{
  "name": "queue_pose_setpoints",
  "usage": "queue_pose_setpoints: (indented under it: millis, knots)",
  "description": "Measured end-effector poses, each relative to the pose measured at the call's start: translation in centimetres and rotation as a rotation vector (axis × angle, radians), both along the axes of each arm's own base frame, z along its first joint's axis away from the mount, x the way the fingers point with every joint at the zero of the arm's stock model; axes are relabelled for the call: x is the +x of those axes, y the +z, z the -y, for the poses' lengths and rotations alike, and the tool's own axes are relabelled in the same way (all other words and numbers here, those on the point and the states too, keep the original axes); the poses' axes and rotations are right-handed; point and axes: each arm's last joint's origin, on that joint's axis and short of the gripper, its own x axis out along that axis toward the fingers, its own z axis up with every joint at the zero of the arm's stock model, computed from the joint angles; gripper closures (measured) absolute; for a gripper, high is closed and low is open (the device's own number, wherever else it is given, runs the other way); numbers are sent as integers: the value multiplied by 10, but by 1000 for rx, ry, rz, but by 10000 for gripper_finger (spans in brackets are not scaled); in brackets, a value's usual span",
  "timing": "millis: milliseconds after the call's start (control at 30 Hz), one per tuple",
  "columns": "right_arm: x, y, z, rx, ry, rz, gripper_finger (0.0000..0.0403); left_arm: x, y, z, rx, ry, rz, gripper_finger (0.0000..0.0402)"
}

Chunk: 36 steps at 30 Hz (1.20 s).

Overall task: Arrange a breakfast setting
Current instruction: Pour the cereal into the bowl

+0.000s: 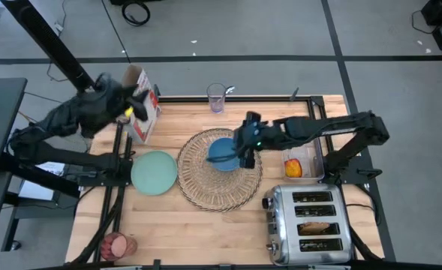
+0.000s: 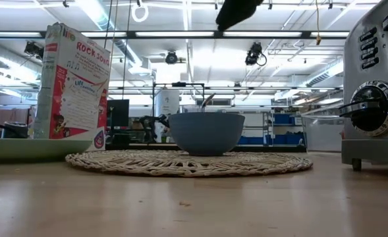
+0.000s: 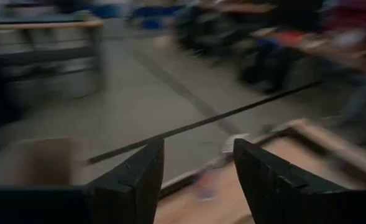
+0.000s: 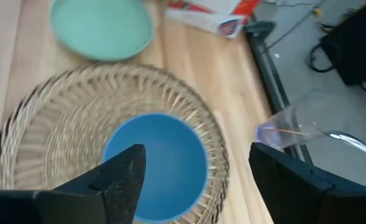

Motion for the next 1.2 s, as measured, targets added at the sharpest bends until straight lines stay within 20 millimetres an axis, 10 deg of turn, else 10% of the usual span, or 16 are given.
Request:
queue_pose_setpoints:
  millis: [600, 1200]
  knots:
    - [-55, 57, 14, 120, -9, 235, 103, 19, -27, -98, -398, 358, -422, 201]
    - [-93, 79, 77, 252, 202, 323, 105, 29, -60, -114, -687, 286, -610, 294]
